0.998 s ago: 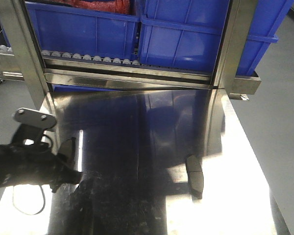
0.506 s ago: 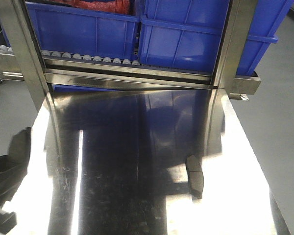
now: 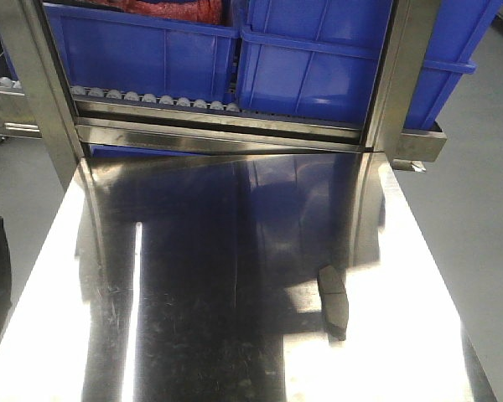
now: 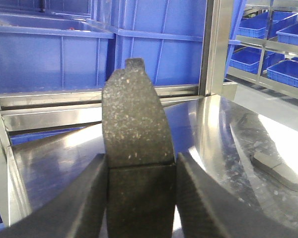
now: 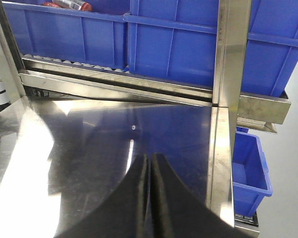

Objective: Move and align brake pads A on conveyor
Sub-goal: 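Lift the brake pad off the steel table with the left gripper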

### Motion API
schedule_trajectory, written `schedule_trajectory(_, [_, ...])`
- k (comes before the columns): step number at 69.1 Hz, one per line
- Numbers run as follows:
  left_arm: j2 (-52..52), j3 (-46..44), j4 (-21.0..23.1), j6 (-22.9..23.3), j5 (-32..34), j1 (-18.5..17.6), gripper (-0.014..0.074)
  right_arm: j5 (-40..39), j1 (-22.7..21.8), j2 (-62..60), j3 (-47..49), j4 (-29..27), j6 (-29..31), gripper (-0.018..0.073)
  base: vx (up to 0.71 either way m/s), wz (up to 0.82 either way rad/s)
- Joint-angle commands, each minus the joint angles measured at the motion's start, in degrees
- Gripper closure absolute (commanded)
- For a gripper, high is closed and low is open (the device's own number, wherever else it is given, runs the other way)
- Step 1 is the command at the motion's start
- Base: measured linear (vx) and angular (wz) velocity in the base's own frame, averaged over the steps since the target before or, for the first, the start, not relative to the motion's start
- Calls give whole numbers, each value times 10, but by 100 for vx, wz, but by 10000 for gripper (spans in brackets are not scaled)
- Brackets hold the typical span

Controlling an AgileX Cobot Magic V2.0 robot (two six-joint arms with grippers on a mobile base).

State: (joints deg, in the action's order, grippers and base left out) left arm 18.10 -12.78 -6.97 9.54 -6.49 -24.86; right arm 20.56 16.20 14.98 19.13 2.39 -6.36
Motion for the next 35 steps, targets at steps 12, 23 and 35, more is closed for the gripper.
schedule_trajectory(12, [3, -18, -1, -1, 57, -3, 449, -42, -2, 6, 17, 6, 4, 567, 0, 0])
schedule_trajectory(23, [3, -18, -1, -1, 57, -3, 449, -42, -2, 6, 17, 6, 4, 567, 0, 0])
schedule_trajectory(35, [3, -18, -1, -1, 57, -3, 449, -42, -2, 6, 17, 6, 4, 567, 0, 0])
